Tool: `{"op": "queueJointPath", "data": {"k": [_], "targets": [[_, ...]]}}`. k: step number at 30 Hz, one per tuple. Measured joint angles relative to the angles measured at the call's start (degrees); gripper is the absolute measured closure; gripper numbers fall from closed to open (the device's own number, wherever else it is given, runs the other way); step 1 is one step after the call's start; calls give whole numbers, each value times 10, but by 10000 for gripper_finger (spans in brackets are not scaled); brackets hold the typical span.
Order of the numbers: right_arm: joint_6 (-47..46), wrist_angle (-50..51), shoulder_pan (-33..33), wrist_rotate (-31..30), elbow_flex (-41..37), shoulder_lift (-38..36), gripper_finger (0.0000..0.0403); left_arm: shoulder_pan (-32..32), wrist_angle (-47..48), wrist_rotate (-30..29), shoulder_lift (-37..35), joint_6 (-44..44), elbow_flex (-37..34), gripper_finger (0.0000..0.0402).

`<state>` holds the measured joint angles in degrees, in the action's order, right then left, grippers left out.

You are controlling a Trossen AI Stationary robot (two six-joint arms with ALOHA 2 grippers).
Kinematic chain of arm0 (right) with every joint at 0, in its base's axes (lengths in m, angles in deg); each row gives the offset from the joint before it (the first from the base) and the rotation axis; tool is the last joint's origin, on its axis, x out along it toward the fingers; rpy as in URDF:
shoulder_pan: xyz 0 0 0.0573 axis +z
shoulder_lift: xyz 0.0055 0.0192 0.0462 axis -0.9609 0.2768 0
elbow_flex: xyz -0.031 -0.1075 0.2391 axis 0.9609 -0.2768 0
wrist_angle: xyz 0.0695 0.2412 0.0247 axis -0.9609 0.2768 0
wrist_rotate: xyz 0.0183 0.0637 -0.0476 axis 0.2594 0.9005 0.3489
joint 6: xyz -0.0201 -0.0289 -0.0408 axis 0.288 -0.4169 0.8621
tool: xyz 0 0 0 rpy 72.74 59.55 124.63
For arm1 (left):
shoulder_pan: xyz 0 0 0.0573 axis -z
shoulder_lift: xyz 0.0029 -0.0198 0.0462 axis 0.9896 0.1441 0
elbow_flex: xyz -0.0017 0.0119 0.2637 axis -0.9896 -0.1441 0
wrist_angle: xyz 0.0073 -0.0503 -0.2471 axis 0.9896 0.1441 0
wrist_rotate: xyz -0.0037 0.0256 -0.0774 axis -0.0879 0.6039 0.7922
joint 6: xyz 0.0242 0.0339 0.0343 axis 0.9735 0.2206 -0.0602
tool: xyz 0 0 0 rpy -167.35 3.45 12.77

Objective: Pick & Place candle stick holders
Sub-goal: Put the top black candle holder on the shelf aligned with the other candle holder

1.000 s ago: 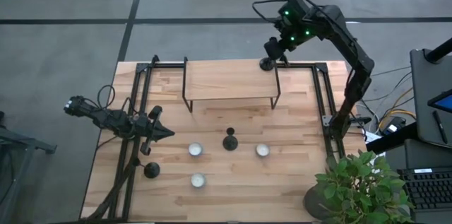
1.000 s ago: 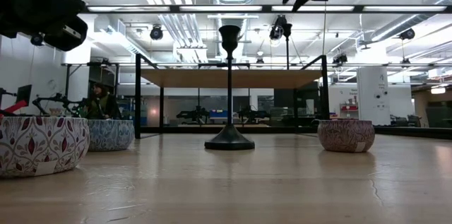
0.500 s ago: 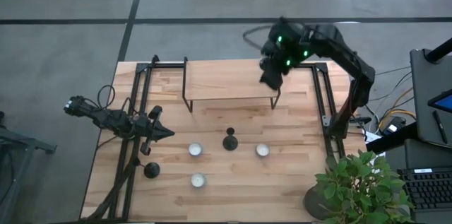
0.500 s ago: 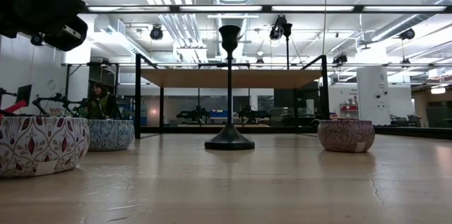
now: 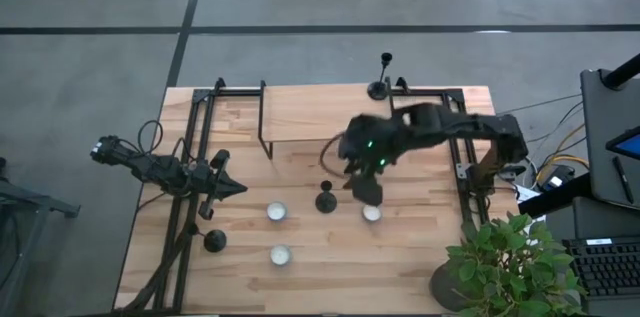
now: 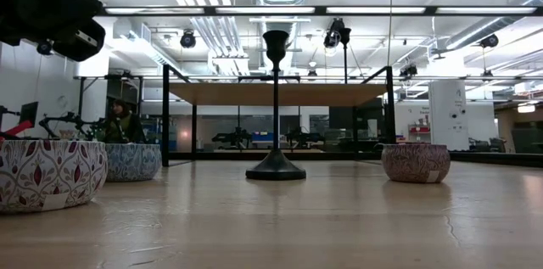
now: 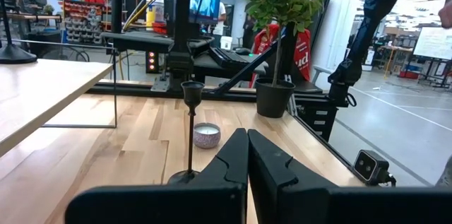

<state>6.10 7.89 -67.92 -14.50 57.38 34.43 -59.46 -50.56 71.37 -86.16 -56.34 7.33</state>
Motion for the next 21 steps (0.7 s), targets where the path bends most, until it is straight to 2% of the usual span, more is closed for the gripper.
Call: {"op": "queueJointPath", "data": {"k": [5, 11, 14, 18, 21], "targets": [[-6, -23, 24, -27, -92, -7, 175, 0, 0, 0, 0, 0, 0, 399], [-11, -141, 42, -29, -220, -13, 150, 0, 0, 0, 0, 0, 0, 399], [-25, -221, 48, -47, -281, -23, 148, 0, 0, 0, 0, 0, 0, 399], [-50, -321, 54, -113, -358, -38, 155, 0, 1, 0, 0, 0, 0, 399], [-78, -392, 54, -126, -413, -44, 160, 0, 3, 0, 1, 0, 0, 399]]}}
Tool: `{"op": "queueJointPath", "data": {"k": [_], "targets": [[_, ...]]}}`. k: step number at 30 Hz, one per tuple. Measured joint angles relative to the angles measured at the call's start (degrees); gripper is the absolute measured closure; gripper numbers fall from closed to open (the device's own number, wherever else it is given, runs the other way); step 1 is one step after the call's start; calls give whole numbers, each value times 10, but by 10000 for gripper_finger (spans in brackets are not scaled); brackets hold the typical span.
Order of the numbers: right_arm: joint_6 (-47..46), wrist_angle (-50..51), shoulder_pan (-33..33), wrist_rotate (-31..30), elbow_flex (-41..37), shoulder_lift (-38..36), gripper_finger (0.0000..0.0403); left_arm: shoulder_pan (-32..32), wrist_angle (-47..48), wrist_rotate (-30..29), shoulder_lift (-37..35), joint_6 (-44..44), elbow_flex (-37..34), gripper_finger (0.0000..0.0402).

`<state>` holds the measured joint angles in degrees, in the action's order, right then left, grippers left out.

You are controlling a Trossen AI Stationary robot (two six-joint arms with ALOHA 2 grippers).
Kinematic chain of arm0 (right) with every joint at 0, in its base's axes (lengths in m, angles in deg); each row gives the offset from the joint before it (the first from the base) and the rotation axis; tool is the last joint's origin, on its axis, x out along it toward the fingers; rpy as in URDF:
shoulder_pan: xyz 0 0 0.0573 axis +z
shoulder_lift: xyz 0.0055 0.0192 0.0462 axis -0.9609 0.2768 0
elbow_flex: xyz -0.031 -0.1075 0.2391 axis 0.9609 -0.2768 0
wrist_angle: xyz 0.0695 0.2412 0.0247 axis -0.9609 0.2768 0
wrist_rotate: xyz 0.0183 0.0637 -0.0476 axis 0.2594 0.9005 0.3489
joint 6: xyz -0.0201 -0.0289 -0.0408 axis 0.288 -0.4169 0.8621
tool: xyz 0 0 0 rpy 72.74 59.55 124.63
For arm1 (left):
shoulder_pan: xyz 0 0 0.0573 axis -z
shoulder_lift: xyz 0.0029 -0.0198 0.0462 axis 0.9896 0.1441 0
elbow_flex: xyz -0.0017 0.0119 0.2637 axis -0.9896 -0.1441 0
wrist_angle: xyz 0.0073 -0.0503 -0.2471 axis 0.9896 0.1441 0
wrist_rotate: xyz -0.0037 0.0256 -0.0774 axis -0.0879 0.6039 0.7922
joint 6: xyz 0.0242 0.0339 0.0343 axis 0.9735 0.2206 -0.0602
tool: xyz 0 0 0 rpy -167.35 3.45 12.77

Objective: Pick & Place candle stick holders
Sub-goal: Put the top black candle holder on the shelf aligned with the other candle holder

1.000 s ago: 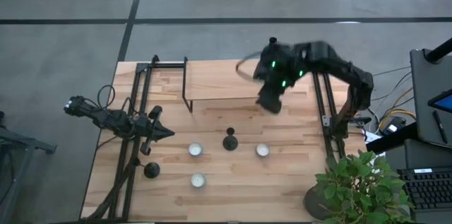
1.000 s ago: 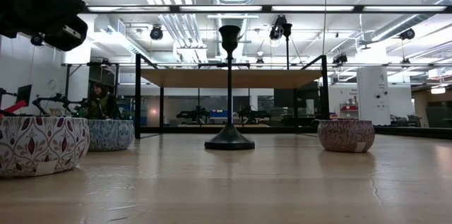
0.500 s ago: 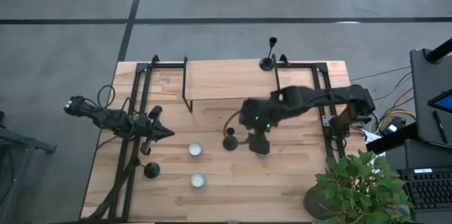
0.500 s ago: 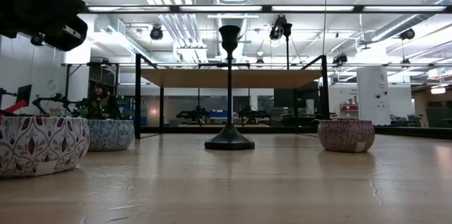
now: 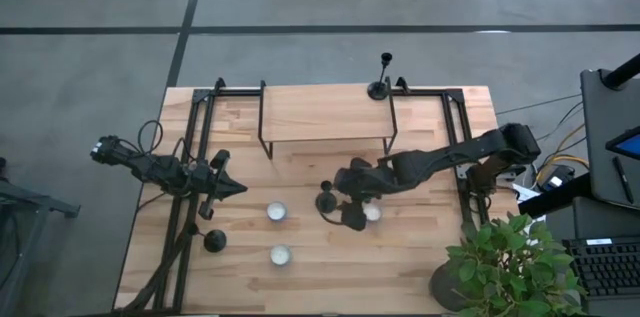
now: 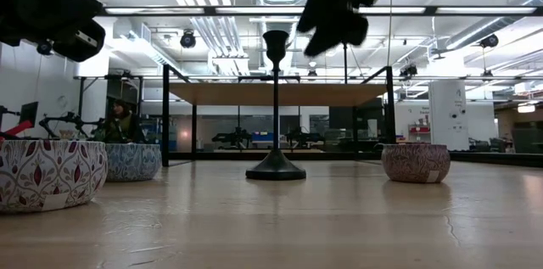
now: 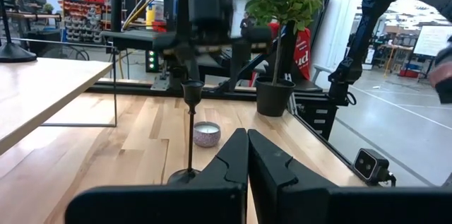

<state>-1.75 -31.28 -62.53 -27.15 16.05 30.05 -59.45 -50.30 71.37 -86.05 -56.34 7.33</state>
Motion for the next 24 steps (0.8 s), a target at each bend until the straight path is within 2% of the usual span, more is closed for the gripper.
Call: {"op": "queueJointPath", "data": {"k": [3, 8, 12, 16, 24], "targets": [[-29, -80, 0, -7, -52, 3, 165, 0, 1, 0, 1, 0, 0, 399], [-64, -190, 1, -59, -116, 3, 173, 0, 1, 0, 1, 0, 0, 399], [-80, -216, 1, -112, -138, 3, 181, 0, 1, 0, 1, 0, 0, 399], [-76, -270, 0, -113, -152, 4, 187, 0, 1, 0, 1, 0, 0, 399], [-47, -287, -1, -139, -152, 5, 200, 0, 1, 0, 1, 0, 0, 399]]}}
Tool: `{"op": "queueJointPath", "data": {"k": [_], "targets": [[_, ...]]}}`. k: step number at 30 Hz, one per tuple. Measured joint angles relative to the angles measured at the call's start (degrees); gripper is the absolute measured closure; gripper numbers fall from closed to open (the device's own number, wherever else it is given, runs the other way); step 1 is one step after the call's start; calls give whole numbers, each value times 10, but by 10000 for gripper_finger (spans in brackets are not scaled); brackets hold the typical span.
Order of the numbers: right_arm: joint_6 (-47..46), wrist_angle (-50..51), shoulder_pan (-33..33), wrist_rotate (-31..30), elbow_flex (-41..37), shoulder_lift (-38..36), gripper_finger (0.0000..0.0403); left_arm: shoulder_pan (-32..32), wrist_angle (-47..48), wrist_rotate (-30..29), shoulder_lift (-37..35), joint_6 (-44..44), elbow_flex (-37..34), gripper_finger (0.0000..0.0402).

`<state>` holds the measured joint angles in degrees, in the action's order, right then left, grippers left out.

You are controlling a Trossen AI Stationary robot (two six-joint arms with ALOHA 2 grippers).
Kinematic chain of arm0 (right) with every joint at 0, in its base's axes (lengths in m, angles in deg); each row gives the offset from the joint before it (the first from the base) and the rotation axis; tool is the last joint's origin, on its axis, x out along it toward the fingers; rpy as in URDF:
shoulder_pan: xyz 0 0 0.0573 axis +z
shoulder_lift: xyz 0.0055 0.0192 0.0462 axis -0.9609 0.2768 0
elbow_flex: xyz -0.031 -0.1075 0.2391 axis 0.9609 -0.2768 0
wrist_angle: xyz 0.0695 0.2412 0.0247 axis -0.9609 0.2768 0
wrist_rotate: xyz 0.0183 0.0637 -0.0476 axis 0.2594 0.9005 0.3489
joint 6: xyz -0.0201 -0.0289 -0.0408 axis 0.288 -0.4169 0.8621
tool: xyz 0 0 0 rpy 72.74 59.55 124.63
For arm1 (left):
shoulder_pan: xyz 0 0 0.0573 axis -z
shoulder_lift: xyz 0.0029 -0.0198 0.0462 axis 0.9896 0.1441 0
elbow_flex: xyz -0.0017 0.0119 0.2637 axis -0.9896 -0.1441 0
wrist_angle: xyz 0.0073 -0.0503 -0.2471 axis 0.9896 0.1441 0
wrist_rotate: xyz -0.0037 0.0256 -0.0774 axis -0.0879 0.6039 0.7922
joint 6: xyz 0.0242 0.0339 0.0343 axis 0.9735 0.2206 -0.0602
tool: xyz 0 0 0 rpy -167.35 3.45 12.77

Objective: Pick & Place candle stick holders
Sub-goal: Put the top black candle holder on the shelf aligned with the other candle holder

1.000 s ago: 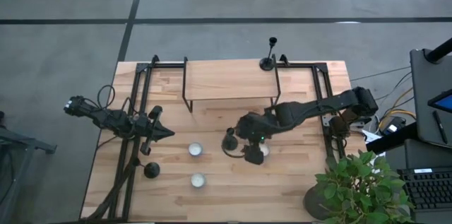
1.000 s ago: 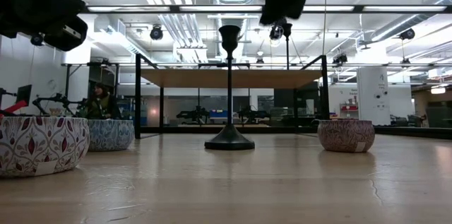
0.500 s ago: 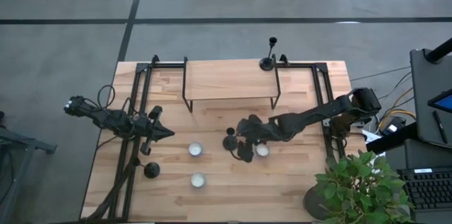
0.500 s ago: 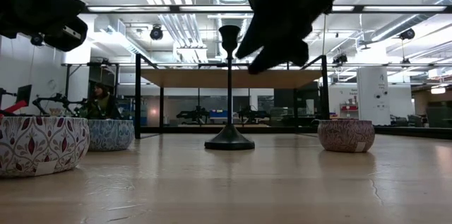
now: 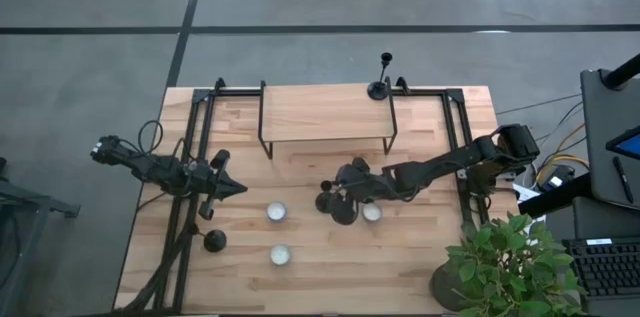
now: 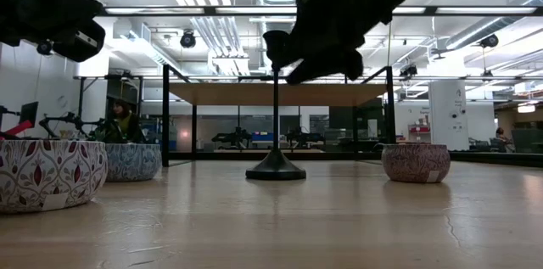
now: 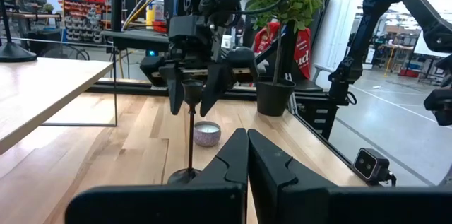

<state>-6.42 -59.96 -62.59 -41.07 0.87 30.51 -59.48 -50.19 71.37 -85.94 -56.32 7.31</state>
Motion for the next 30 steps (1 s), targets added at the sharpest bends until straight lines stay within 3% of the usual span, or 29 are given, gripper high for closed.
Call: {"op": "queueJointPath", "data": {"k": [15, 30], "targets": [[-2, -66, 0, 1, -1, 30, 230, 0, 0, 0, 3, 0, 0, 399], [-4, -89, -4, 0, 2, 30, 313, 0, 0, 0, 3, 0, 0, 399]]}}
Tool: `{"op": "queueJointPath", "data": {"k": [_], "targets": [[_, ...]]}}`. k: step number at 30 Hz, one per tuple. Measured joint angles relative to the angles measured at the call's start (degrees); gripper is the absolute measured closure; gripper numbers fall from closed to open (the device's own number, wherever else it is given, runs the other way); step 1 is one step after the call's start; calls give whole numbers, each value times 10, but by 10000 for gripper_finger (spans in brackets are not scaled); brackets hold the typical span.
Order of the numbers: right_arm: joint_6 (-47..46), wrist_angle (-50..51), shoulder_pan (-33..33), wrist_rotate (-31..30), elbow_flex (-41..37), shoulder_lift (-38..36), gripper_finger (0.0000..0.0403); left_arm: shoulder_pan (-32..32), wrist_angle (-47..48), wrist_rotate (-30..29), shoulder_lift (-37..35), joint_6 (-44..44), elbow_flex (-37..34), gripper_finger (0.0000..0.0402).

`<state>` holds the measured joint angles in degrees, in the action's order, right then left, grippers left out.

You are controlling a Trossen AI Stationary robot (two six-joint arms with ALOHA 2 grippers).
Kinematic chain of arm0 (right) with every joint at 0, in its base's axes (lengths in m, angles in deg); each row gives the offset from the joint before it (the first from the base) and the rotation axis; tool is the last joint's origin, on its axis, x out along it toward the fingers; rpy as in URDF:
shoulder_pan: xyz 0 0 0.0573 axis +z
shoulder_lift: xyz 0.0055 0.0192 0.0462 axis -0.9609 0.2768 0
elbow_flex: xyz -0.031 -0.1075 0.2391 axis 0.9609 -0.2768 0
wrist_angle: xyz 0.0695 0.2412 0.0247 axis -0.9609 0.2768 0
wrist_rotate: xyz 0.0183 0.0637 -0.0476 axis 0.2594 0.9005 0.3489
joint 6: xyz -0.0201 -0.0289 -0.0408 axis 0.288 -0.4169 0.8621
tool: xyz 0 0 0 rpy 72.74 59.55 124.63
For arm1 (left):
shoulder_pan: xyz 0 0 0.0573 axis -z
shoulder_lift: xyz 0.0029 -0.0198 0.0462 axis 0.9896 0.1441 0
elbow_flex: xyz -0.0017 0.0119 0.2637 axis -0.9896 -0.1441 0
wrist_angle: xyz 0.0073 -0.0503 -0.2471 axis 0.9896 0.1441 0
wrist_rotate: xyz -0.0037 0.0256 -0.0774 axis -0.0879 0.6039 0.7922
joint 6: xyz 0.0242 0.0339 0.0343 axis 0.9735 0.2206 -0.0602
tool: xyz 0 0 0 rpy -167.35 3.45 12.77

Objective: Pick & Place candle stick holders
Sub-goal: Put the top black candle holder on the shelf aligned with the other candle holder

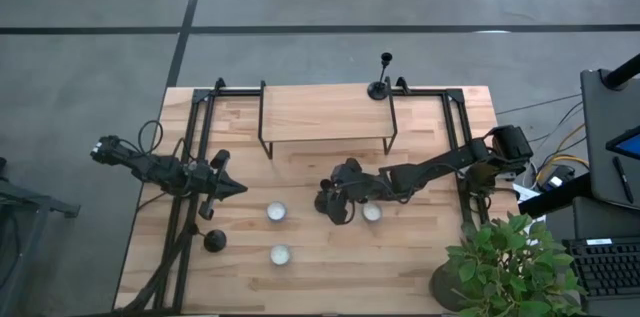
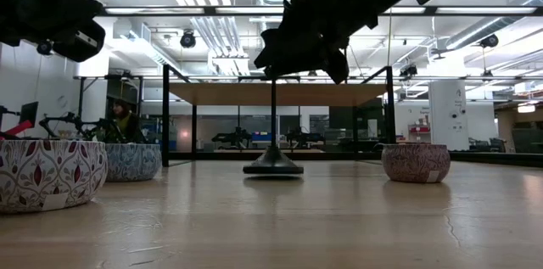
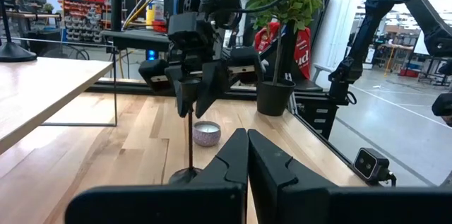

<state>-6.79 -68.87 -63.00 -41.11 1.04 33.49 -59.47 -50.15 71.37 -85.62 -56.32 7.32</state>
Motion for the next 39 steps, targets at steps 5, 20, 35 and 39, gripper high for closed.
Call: {"op": "queueJointPath", "data": {"k": [5, 20, 35, 39], "targets": [[0, -9, -1, -1, 0, -3, 323, 0, 0, 0, 0, 0, 0, 399], [10, 1, -32, -9, 0, -124, 363, 0, 0, 0, 0, 0, 0, 399], [189, 82, -102, -196, 1, -292, 358, 0, 0, 0, 0, 0, 0, 399], [183, 105, -134, -210, 1, -298, 353, 0, 0, 0, 0, 0, 0, 399]]}}
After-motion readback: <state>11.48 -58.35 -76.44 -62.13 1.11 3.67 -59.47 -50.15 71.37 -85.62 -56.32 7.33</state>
